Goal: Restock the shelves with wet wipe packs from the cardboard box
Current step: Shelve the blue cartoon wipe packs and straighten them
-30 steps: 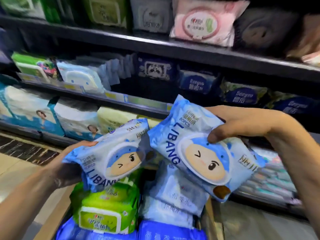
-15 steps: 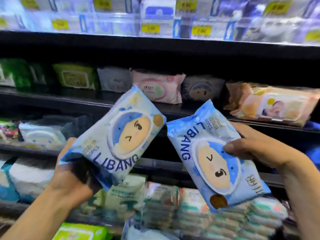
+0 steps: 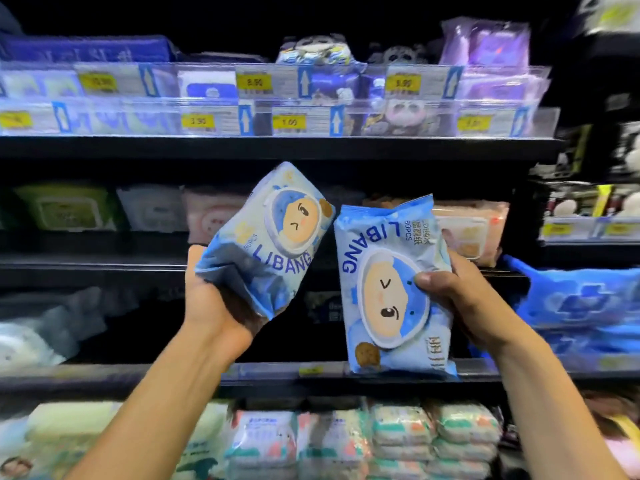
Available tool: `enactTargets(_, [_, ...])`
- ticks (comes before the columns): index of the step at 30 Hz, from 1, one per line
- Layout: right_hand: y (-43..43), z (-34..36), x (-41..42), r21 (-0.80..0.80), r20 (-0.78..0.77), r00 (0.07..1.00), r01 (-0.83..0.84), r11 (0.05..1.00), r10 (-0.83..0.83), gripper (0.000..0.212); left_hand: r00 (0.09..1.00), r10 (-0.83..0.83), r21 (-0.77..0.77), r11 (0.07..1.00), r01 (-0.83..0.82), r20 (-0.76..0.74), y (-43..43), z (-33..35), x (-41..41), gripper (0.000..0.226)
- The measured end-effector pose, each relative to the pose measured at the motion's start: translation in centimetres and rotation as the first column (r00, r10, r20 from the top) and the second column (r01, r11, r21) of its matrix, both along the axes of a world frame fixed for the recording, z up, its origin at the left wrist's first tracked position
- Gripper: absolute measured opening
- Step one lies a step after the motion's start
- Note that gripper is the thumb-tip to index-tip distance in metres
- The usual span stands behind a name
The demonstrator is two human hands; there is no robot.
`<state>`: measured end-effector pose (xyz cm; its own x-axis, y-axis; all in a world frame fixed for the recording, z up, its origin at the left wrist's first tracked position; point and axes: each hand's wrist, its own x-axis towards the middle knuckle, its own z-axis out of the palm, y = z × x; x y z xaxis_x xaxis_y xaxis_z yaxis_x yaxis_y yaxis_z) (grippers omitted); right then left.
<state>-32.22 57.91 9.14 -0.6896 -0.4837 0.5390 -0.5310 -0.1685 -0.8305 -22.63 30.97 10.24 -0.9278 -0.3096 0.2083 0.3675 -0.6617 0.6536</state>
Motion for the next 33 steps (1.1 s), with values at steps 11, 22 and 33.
enactTargets(11, [-0.6,-0.8,0.1,-0.162,0.010,0.983,0.182,0.970,-0.183,0.077,0.983,-0.166,-0.036,0.985,0.169,0.076,0.1,1.1,0.0,0.050])
enactTargets(22, [-1.0,-0.8,-0.1,-0.320,0.075,0.976,0.218,0.922,-0.205,0.048,0.979,0.136,-0.112,0.986,-0.119,0.151,0.7,1.8,0.2,0.044])
enactTargets(33, [-0.5,-0.5,0.0,-0.277,0.014,0.985,0.168,0.946,-0.171,0.066,0.851,0.524,-0.543,0.702,-0.460,-0.043,-1.3,1.1,-1.3,0.060])
